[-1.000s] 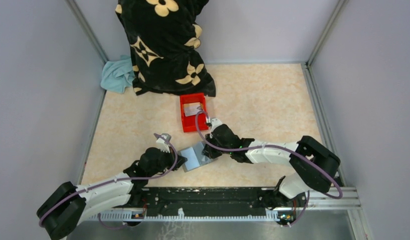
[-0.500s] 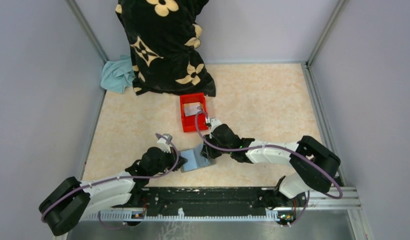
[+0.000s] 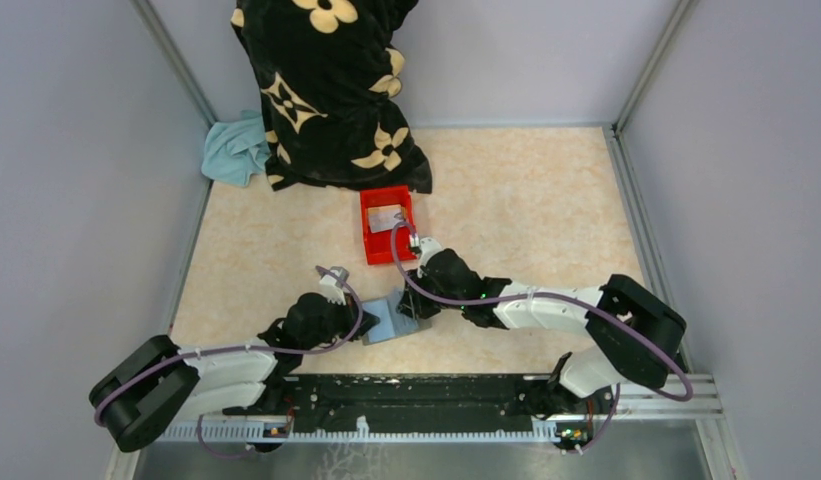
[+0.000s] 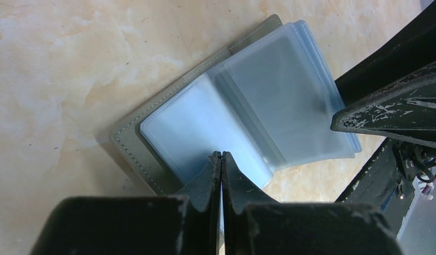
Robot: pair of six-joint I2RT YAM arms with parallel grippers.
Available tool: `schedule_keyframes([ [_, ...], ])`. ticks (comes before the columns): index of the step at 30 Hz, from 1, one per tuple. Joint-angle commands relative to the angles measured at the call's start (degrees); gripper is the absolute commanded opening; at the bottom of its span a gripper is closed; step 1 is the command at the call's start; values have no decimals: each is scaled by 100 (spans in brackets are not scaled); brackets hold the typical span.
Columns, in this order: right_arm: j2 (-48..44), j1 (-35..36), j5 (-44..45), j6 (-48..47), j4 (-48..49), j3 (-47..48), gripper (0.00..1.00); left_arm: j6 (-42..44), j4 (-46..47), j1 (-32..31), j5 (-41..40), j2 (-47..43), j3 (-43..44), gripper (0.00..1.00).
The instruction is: Take the credit cards out of the card holder
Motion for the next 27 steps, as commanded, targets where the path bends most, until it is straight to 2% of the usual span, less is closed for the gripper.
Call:
schedule_keyframes([
  [1, -214, 116, -71, 82, 319, 146, 24, -32, 210, -34, 10, 103, -465, 5],
  [13, 216, 435, -202, 91, 417, 516, 23, -44, 226, -34, -53, 45, -550, 4],
  [27, 187, 440, 398, 68, 66, 309, 20, -49, 152, -34, -35, -63, -563, 4],
])
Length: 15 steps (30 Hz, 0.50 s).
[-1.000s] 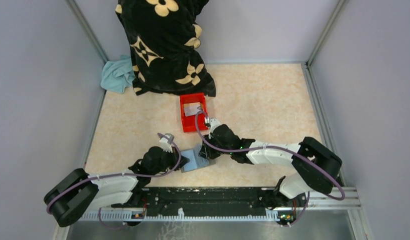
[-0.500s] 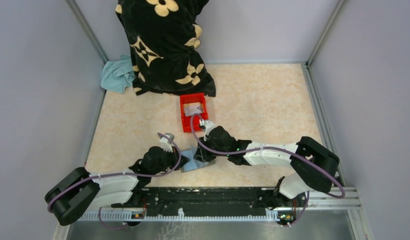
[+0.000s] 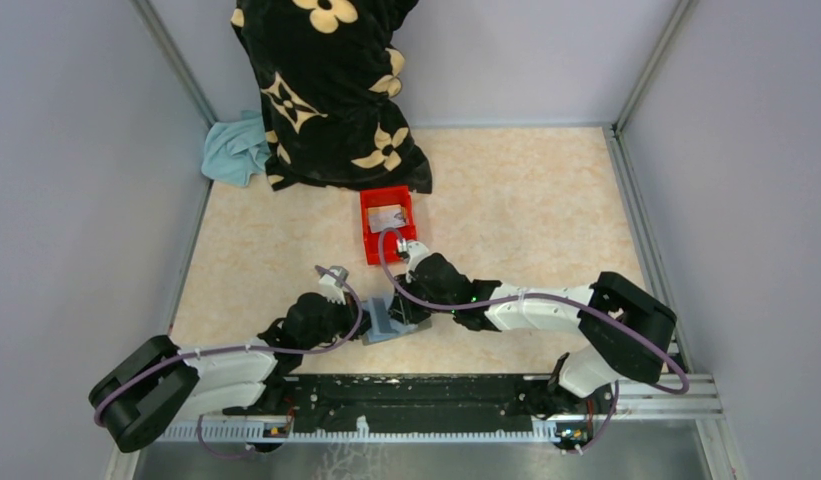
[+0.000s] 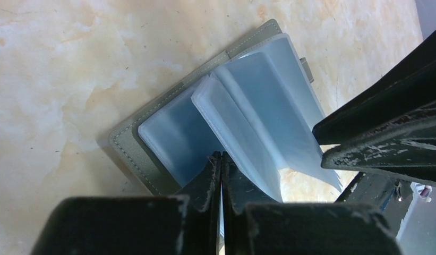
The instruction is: Take the credit cards out of the card holder
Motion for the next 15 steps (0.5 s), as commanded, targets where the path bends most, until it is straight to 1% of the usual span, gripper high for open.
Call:
schedule_keyframes([
  [1, -87, 52, 467, -23, -136, 53, 19, -43, 28, -34, -26, -122, -563, 4],
  [6, -410, -28, 791, -125, -535, -64, 18, -34, -165, -34, -35, -364, -564, 4],
  [9, -637, -113, 858, -155, -671, -182, 18, -31, -415, -33, -59, -780, -565, 4],
  [11, -806, -178, 901, -176, -773, -241, 18, -43, -747, -34, -143, -1127, -508, 4],
  [15, -1068, -261, 986, -260, -923, -274, 18, -49, -1695, -34, -390, -1857, -247, 7],
])
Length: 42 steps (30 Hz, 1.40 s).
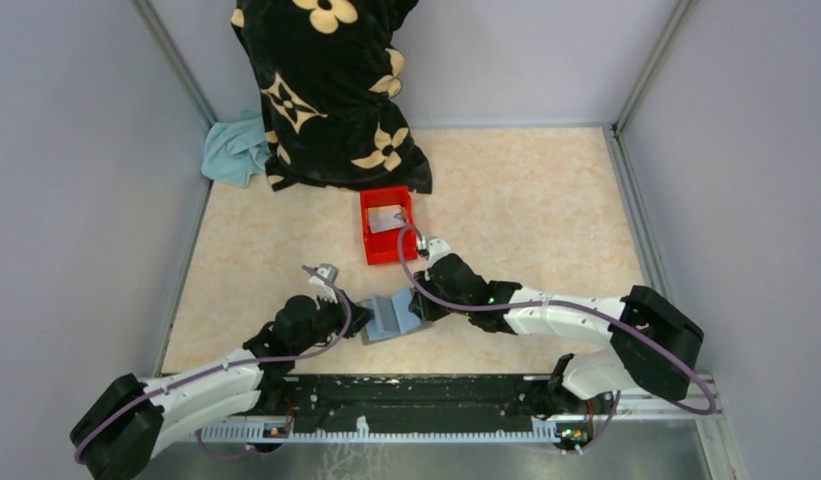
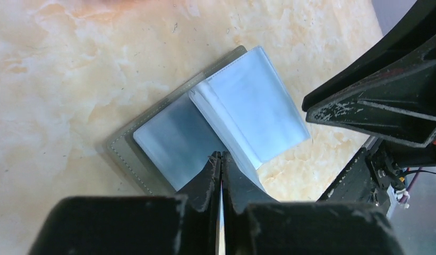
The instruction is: Take the credit cards out of the card holder
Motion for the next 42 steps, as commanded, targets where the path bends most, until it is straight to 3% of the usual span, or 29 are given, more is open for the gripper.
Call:
schedule_keyframes([
  [1, -427, -94, 229, -169, -103, -6, 18, -18, -1134, -34, -369, -732, -201, 7],
  [9, -366, -99, -72, -118, 310, -51, 17, -587, -2323, -34, -1084, -2040, -168, 7],
  [15, 114, -95, -516, 115, 1020, -140, 17, -557, -2268, -34, -943, -2688, -260, 6],
  [19, 669, -93, -874, 303, 1593, -92, 16, -397, -1474, -33, -480, -2175, -326, 0],
  [23, 1162, -128, -1345, 480, 2262, -81, 15, -428, -575, -34, -78, -1130, -489, 0],
  [28, 1491, -154, -1475, 489, 2376, 23, 15, -621, -3, -34, -42, -401, -731, 0],
  [38, 1449, -299, -1385, 665, 2579, -263, 39, -680, -839, -31, -346, -1206, -855, 0],
  [42, 1499, -298, -1343, 617, 2458, -253, 47, -785, -951, -34, -420, -1094, -824, 0],
])
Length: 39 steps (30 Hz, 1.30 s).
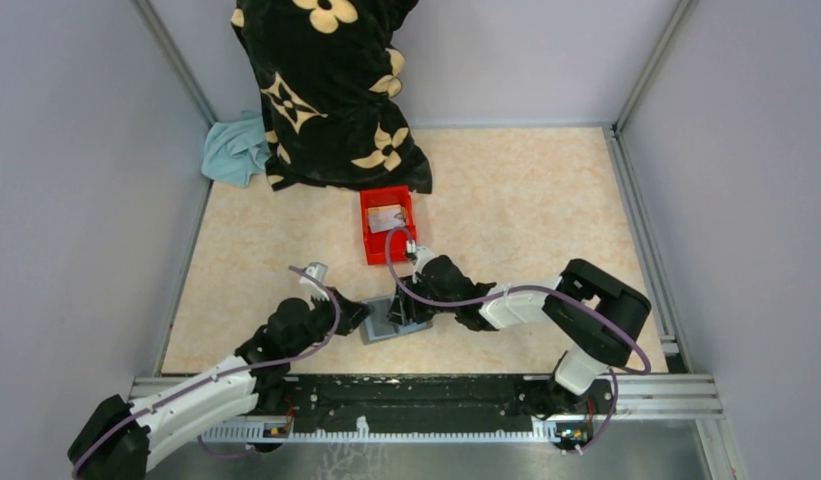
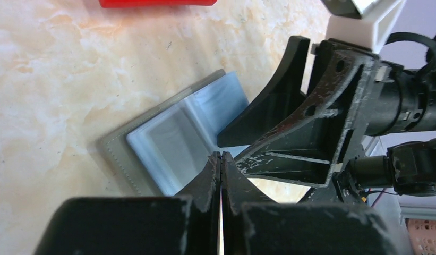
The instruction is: Take the credit cards out of the card holder
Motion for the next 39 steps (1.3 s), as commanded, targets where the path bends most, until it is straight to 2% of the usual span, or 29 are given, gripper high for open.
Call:
schedule_keyframes([
  [1, -6, -19, 51, -4, 242, -7, 47, -186, -254, -32, -179, 152, -772, 0],
  [5, 91, -19, 85, -30, 294, -38, 47, -400, -268, -32, -375, 762, -616, 0],
  [13, 181, -18, 35, -17, 464, -120, 47, -508, 445, -32, -234, 2037, -626, 0],
  [22, 199, -17, -344, 158, 1050, -280, 45, -463, 577, -32, -195, 2024, -676, 0],
  [31, 321, -28, -768, 372, 1737, -369, 38, -445, 711, -32, -145, 2089, -727, 0],
  [32, 300, -37, -771, 377, 1748, -366, 35, -448, 721, -32, -137, 2092, -728, 0],
  [34, 303, -53, -763, 369, 1714, -372, 19, -440, 726, -29, -119, 2086, -737, 0],
  [36, 298, -67, -732, 348, 1641, -371, 7, -416, 747, -31, -99, 2012, -745, 0],
  [39, 68, -79, -603, 281, 1455, -364, 2, -329, 737, -27, 10, 1713, -750, 0],
])
